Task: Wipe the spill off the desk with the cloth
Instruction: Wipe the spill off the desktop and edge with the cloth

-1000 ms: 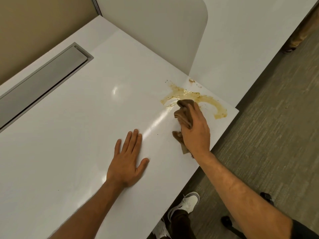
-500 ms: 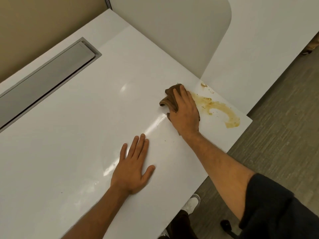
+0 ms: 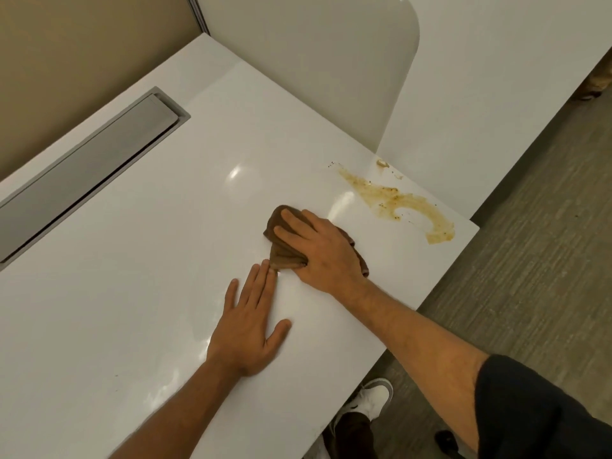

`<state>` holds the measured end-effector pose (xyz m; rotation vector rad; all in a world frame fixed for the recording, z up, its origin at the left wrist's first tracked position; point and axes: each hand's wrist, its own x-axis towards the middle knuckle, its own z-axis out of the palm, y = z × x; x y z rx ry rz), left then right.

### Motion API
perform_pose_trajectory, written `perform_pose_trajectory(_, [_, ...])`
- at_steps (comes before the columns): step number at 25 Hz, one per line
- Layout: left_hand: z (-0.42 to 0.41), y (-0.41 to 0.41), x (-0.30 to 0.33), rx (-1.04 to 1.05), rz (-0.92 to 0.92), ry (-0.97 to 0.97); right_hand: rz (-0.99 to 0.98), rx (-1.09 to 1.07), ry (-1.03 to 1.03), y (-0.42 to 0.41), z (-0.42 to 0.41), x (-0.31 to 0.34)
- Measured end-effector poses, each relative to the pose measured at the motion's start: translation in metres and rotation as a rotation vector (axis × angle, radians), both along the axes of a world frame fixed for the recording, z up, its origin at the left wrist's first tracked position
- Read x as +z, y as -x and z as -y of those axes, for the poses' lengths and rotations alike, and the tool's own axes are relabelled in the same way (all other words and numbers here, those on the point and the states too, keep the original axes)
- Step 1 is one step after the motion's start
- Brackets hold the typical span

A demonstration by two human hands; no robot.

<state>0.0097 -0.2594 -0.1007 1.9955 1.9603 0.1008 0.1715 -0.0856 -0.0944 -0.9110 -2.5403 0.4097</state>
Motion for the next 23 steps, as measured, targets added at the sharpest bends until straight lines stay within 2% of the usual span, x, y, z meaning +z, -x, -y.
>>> perform_pose_trajectory(3, [0.000,0.000,-0.002,0.041,0.052,-0.024,0.017,0.019,-0.058,-0.024,0.035,-0.006])
perform_pose_trajectory(7, [0.002,0.001,-0.005,0.030,0.005,-0.046,0.104,0.019,-0.070,-0.068,0.088,-0.010])
perform_pose_trajectory(11, [0.003,-0.001,0.001,0.021,-0.021,-0.042,0.178,-0.091,0.064,-0.105,0.119,0.009])
perform_pose_trajectory(13, [0.003,-0.002,0.003,0.022,-0.022,-0.027,0.026,-0.258,0.249,-0.108,0.120,0.023])
perform_pose_trajectory(15, [0.003,-0.001,0.003,0.021,-0.015,-0.014,-0.226,-0.389,0.485,-0.103,0.109,0.041])
perform_pose_trajectory(17, [0.002,0.000,0.003,0.018,-0.008,-0.010,-0.416,-0.473,0.596,-0.093,0.083,0.063])
perform_pose_trajectory(21, [0.000,0.002,0.002,0.013,0.016,-0.008,-0.553,-0.670,0.498,-0.066,0.015,0.081])
perform_pose_trajectory(23, [0.000,0.001,0.002,0.014,0.018,-0.002,-0.491,-0.739,0.463,-0.054,-0.007,0.068])
